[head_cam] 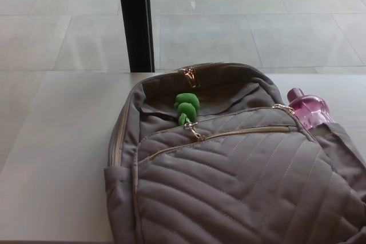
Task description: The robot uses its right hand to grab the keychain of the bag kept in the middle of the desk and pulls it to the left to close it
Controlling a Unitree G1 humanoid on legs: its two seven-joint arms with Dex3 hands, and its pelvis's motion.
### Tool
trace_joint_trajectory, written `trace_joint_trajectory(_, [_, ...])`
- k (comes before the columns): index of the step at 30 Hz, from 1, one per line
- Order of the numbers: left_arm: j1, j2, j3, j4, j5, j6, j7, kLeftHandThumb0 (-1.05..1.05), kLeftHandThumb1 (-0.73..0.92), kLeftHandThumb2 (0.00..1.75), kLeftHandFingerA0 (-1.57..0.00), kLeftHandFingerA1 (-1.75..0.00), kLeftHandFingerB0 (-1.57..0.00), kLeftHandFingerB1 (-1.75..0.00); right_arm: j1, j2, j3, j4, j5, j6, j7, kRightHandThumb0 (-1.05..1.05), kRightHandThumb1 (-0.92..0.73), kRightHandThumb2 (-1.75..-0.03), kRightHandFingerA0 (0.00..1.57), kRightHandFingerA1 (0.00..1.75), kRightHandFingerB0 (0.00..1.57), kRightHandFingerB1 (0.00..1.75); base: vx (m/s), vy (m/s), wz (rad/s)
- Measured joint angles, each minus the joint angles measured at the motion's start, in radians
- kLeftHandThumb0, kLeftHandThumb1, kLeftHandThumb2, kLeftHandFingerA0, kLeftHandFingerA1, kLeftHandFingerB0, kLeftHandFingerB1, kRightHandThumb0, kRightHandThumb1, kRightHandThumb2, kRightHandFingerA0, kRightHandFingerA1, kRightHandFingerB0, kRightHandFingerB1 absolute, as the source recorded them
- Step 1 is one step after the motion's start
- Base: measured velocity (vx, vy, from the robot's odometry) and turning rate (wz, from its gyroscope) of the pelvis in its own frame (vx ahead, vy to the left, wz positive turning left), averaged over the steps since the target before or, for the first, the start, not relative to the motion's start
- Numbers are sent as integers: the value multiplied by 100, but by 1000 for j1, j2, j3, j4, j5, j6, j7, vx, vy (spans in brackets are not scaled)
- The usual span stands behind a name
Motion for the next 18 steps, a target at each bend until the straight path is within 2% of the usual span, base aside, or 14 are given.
trace_joint_trajectory(2, [1, -2, 0, 2, 0, 1, 7, -65, 87, 66, -71, -61, -50, -45, 14, -2, 20, 12, -1, -21, 16, -60, -49, -57, 83, 66, 62, 49, 0, 0, 0])
trace_joint_trajectory(3, [5, -3, -3, 0, 1, 0, 9, -65, 87, 66, -72, -60, -51, -44, 26, -3, 35, 14, -3, -35, 24, -60, -51, -56, 79, 62, 63, 47, 0, 0, 0])
trace_joint_trajectory(4, [10, -5, -8, -1, 3, 0, 11, -64, 87, 66, -71, -58, -47, -43, 39, -4, 56, 14, -6, -52, 34, -61, -45, -58, 79, 63, 64, 49, 0, 0, 0])
trace_joint_trajectory(5, [15, -6, -11, -2, 4, 0, 11, -64, 68, 104, -66, -68, -39, -56, 48, -6, 71, 16, -9, -64, 40, -61, -48, -56, 83, 59, 69, 48, 0, 0, 0])
trace_joint_trajectory(6, [20, -7, -14, -3, 5, 0, 11, -64, 68, 104, -66, -68, -39, -56, 61, -8, 89, 16, -13, -79, 47, -61, -48, -56, 83, 59, 69, 48, 0, 0, 0])
trace_joint_trajectory(7, [25, -7, -16, -5, 5, 0, 11, -64, 87, 66, -70, -53, -45, -42, 71, -10, 101, 17, -16, -92, 51, -61, -48, -55, 85, 58, 71, 47, 0, 0, 0])
trace_joint_trajectory(12, [35, -8, -27, 16, 7, 0, 17, -67, 86, 65, -67, -52, -50, -41, 104, -30, 166, 24, -31, -158, 66, -59, -48, -55, 84, 59, 70, 49, 0, 0, 0])
trace_joint_trajectory(13, [34, -7, -29, 21, 8, 0, 18, -67, 85, 66, -71, -53, -50, -42, 105, -35, 176, 26, -33, -171, 67, -59, -49, -56, 83, 58, 69, 49, 0, 0, 0])
trace_joint_trajectory(17, [31, -8, -45, 28, 17, 0, 25, -65, 87, 66, -72, -52, -45, -41, 109, -41, 216, 28, -47, -208, 65, -57, -54, -57, 96, 55, 70, 47, 0, 0, 0])
trace_joint_trajectory(18, [31, -8, -48, 28, 19, 0, 26, -65, 88, 66, -70, -50, -43, -41, 109, -42, 225, 28, -49, -215, 63, -55, -54, -57, 108, 58, 71, 48, 0, 0, 0])
